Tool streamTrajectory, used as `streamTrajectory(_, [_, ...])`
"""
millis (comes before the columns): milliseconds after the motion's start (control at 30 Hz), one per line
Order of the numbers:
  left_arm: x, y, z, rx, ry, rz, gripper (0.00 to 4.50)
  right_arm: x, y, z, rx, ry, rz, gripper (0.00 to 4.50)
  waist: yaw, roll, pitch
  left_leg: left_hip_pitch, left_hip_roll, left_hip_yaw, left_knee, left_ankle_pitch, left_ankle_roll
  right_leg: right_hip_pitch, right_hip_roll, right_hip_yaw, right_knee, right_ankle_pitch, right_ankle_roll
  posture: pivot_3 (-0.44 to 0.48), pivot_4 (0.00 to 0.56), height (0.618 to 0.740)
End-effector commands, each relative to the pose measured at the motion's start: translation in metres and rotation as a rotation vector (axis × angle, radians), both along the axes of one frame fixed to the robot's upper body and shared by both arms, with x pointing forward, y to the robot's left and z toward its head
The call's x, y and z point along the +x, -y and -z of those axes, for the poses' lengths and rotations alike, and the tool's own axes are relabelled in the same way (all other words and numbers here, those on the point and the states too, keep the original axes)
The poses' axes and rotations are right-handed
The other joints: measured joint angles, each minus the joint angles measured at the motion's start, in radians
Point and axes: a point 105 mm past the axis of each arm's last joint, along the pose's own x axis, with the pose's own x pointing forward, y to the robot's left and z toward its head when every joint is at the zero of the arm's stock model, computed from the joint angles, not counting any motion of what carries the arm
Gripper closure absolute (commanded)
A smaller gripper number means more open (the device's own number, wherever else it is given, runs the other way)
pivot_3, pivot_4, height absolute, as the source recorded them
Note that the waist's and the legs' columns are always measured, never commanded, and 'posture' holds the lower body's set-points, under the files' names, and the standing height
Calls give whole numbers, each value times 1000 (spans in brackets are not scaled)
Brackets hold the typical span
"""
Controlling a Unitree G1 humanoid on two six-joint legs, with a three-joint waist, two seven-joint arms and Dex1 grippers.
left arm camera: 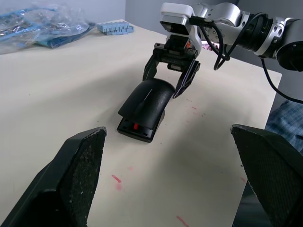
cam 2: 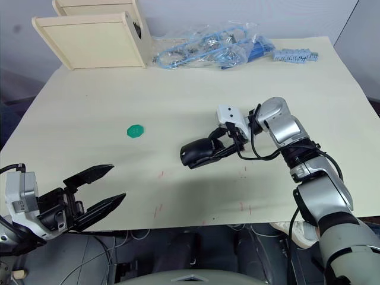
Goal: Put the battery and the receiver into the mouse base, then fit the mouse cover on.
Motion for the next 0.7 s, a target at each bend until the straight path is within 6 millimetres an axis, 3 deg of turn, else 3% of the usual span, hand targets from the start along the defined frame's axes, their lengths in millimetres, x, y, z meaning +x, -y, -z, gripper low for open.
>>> streamTrajectory(33, [-3,-1,-6,25,26,1,0,3,-5,-11,1,45,-34,1268,-3,0,0,0,0,0,0,0,0,0,0,0,0,0,0,0,150,740])
streamTrajectory(700, [-6,-2,-2,24,16,-2,0,10,-10,-1,-29,34,-49,1268,-18,1,1,0,0,0,0,0,0,0,0,0,1,0,0,0,150,740])
